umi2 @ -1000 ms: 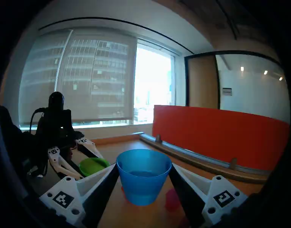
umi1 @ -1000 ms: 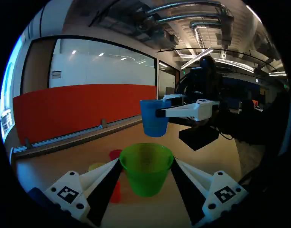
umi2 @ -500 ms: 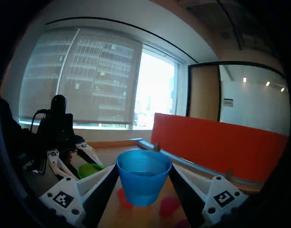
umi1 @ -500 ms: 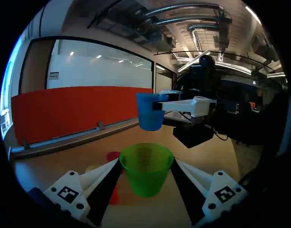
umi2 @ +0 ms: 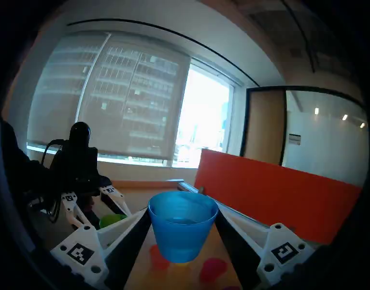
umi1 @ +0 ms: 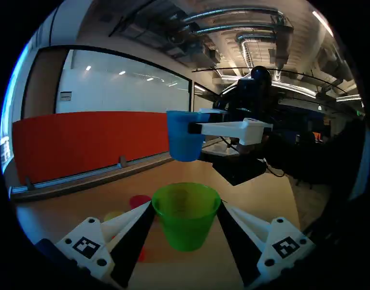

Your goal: Pour water

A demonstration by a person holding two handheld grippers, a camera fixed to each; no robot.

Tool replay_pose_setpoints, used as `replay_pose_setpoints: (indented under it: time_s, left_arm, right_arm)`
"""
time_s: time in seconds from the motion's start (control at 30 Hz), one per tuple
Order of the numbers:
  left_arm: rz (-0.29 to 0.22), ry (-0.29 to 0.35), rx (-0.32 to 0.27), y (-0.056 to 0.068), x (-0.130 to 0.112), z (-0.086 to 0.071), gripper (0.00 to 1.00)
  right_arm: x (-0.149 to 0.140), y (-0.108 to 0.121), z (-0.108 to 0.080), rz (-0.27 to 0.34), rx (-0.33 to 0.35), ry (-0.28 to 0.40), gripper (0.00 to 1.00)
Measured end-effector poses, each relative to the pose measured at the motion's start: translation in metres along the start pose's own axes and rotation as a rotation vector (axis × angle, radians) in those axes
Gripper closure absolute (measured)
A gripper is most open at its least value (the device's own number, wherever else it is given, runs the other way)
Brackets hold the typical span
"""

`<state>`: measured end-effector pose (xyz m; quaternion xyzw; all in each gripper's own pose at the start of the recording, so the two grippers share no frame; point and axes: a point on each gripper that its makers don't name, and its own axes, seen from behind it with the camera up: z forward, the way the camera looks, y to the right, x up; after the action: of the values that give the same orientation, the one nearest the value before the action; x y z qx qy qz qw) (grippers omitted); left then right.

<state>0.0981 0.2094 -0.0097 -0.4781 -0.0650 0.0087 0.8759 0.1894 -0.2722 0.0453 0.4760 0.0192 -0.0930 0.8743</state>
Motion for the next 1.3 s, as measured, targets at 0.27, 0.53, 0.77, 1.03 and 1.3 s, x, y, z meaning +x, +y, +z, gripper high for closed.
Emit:
replay_pose_setpoints:
  time_s: [0.27, 0.53, 0.77, 1.03, 1.3]
  left_arm:
    - [0.008, 0.008, -0.016, 0.004, 0.000, 0.000, 0.12]
    - [0.020, 0.021, -0.005, 0.002, -0.001, 0.000, 0.12]
    - [0.023, 0.030, 0.001, 0.002, 0.001, -0.001, 0.12]
    - [0.023, 0.036, 0.003, 0.001, 0.003, -0.004, 0.12]
    - [0.027, 0.037, 0.004, 0.000, 0.002, -0.006, 0.12]
  right_arm:
    - [0.008, -0.003, 0.004, -0.081, 0.015, -0.002, 0.08]
    - [0.017, -0.005, 0.009, -0.170, 0.028, 0.004, 0.08]
    - [0.027, -0.006, 0.015, -0.261, 0.030, 0.003, 0.08]
    - [0.039, -0.008, 0.021, -0.360, 0.034, 0.019, 0.08]
    - [0.045, -0.010, 0.025, -0.463, 0.036, 0.029, 0.08]
